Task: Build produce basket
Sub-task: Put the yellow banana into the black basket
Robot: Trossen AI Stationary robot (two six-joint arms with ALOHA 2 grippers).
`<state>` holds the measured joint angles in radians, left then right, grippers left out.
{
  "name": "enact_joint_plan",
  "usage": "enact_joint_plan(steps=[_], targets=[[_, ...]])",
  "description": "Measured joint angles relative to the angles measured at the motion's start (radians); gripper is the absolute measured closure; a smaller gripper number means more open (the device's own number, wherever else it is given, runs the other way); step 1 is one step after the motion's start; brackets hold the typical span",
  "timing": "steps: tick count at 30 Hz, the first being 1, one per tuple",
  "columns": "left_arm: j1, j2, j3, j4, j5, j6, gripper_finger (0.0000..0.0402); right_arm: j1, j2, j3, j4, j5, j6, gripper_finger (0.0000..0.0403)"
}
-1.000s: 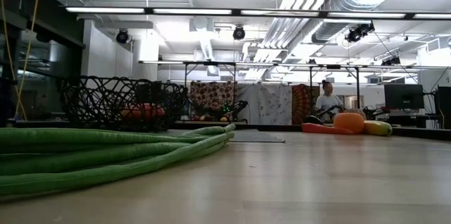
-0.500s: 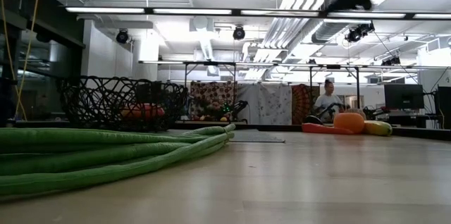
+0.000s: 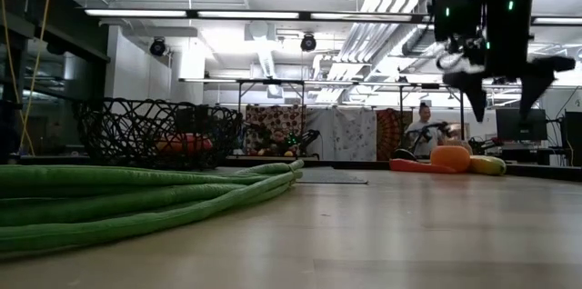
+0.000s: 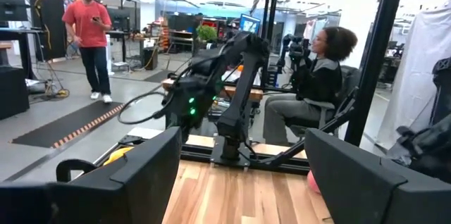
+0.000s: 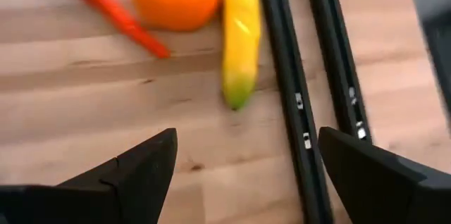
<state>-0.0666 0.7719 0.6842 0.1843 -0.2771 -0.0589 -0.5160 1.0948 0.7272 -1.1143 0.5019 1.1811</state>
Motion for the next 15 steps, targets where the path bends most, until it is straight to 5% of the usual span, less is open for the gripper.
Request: enact_joint_plan(steps=[6, 15], targets=[[0.0, 0.0, 0.0, 0.0, 0.0, 0.001, 0.0112, -0.139, 0.04, -0.139, 0.278, -0.029, -0.004, 0.0069], [0.0, 0.0, 0.0, 0.0, 0.0, -0.017, 0.0112, -0.272, 0.213, -0.156, 0.434, -0.002, -0.06, 0.0072]])
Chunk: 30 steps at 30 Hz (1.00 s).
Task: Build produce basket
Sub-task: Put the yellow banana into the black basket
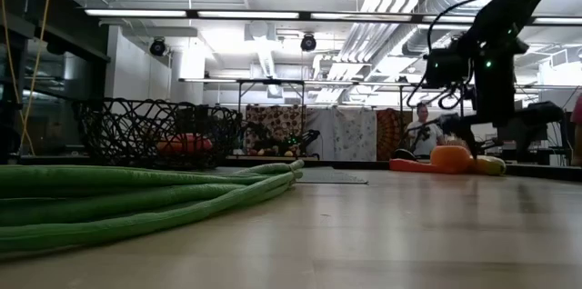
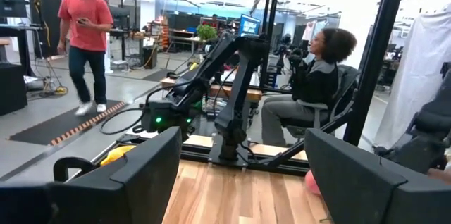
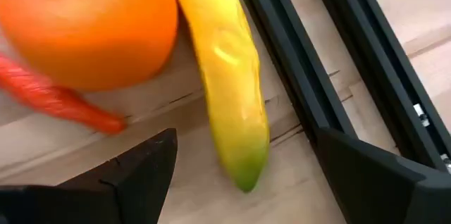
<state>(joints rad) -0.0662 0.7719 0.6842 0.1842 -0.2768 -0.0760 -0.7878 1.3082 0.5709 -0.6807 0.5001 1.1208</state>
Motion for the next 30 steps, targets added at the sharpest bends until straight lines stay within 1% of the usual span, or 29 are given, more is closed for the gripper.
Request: enact_joint_plan(steps=[2, 5, 7, 10, 13, 25, 27, 30], targets=[[0.0, 0.0, 0.0, 0.0, 0.0, 0.0, 0.0112, -0.015, 0.042, 0.0, 0.019, -0.003, -0.005, 0.008], [0.0, 0.0, 0.0, 0.0, 0.0, -0.001, 0.0112, -0.034, 0.092, 0.0, 0.062, -0.027, -0.066, 0.0098], [0.0, 0.0, 0.0, 0.001, -0.001, 0.0, 0.0112, -0.039, 0.115, 0.0, 0.087, -0.048, -0.116, 0.0112], [0.0, 0.0, 0.0, 0.0, -0.01, 0.0, 0.0112, -0.038, 0.137, 0.003, 0.104, -0.042, -0.133, 0.0135], [0.0, 0.0, 0.0, 0.0, -0.026, 0.0, 0.0112, -0.039, 0.143, 0.003, 0.112, -0.033, -0.134, 0.0159], [0.0, 0.0, 0.0, 0.001, -0.026, -0.002, 0.0112, -0.07, 0.144, 0.002, 0.106, -0.03, -0.161, 0.0271], [0.0, 0.0, 0.0, 0.0, -0.026, -0.002, 0.0112, -0.07, 0.144, 0.002, 0.104, -0.029, -0.162, 0.0281], [0.0, 0.0, 0.0, 0.0, -0.026, 0.0, 0.0112, -0.07, 0.143, 0.001, 0.103, -0.028, -0.182, 0.0284]])
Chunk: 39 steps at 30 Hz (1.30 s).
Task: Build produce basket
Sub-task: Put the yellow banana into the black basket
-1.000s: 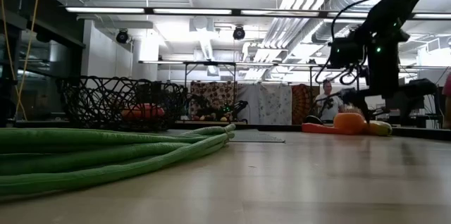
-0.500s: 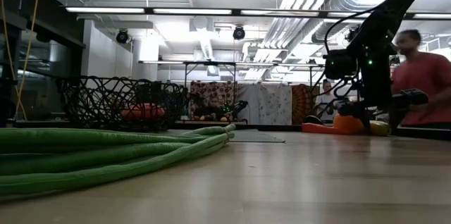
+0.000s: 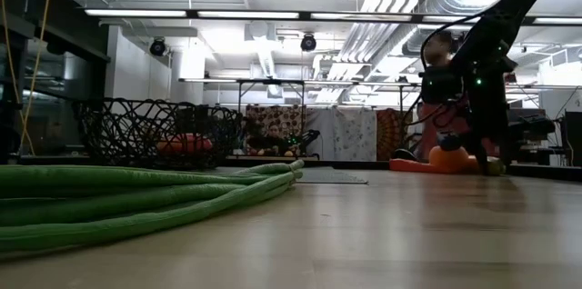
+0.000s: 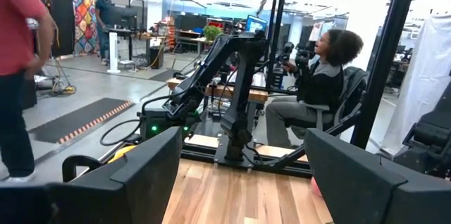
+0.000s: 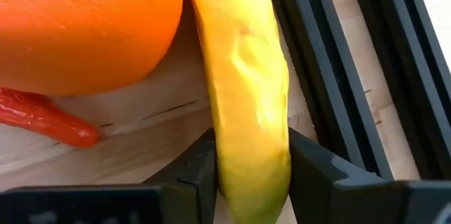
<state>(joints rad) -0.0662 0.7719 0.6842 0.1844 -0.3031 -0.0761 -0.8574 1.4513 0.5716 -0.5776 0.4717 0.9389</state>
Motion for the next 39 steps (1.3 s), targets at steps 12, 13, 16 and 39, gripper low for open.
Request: enact_joint_plan(steps=[12, 13, 16, 39], targets=[[0.0, 0.0, 0.0, 0.0, 0.0, 0.0, 0.0112, 0.009, -0.107, 0.091, -0.177, 0.094, -0.07, 0.0281], [0.0, 0.0, 0.0, 0.0, 0.0, 0.0, 0.0112, 0.009, -0.135, 0.109, -0.202, 0.117, -0.08, 0.0281], [0.0, 0.0, 0.0, 0.0, 0.0, 0.0, 0.0112, 0.009, -0.224, 0.17, -0.267, 0.174, -0.106, 0.0281], [0.0, 0.0, 0.0, 0.001, -0.105, 0.0, 0.0112, 0.725, -0.474, 0.296, 0.377, -0.106, -0.445, 0.0281]])
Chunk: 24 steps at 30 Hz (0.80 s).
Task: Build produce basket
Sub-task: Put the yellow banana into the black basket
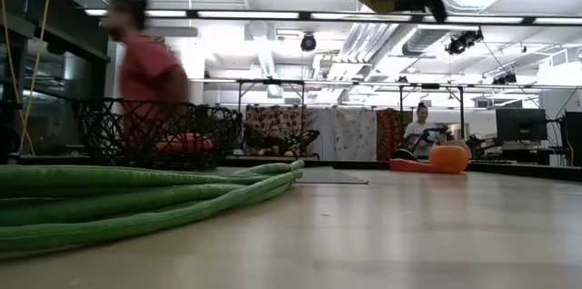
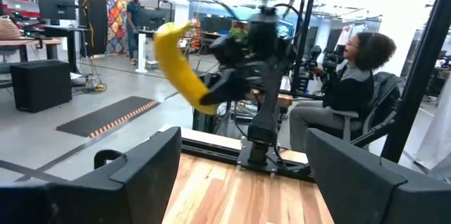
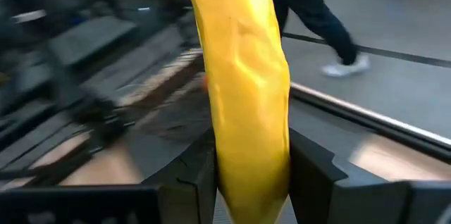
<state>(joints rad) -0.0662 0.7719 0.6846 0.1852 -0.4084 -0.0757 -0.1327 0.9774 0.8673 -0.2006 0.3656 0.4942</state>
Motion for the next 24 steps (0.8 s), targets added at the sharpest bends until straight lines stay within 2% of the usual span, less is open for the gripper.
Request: enact_joint_plan(steps=[4, 8, 13, 20, 24], targets=[[0.0, 0.0, 0.0, 0.0, 0.002, 0.0, 0.0112, 0.121, 0.069, 0.0, 0.143, 0.0, -0.031, 0.0281], [0.0, 0.0, 0.0, 0.0, 0.009, 0.0, 0.0112, 0.179, 0.13, 0.0, 0.258, 0.0, -0.058, 0.0281], [0.0, 0.0, 0.0, 0.0, 0.042, 0.0, 0.0112, 0.186, 0.163, -0.001, 0.303, 0.001, -0.054, 0.0281], [0.0, 0.003, 0.0, 0.014, 0.02, 0.0, 0.0112, 0.186, 0.156, -0.001, 0.323, -0.002, -0.058, 0.0281], [0.021, 0.084, 0.003, 0.112, 0.005, -0.001, 0.0112, 0.186, 0.17, -0.001, 0.36, -0.05, -0.066, 0.0281]])
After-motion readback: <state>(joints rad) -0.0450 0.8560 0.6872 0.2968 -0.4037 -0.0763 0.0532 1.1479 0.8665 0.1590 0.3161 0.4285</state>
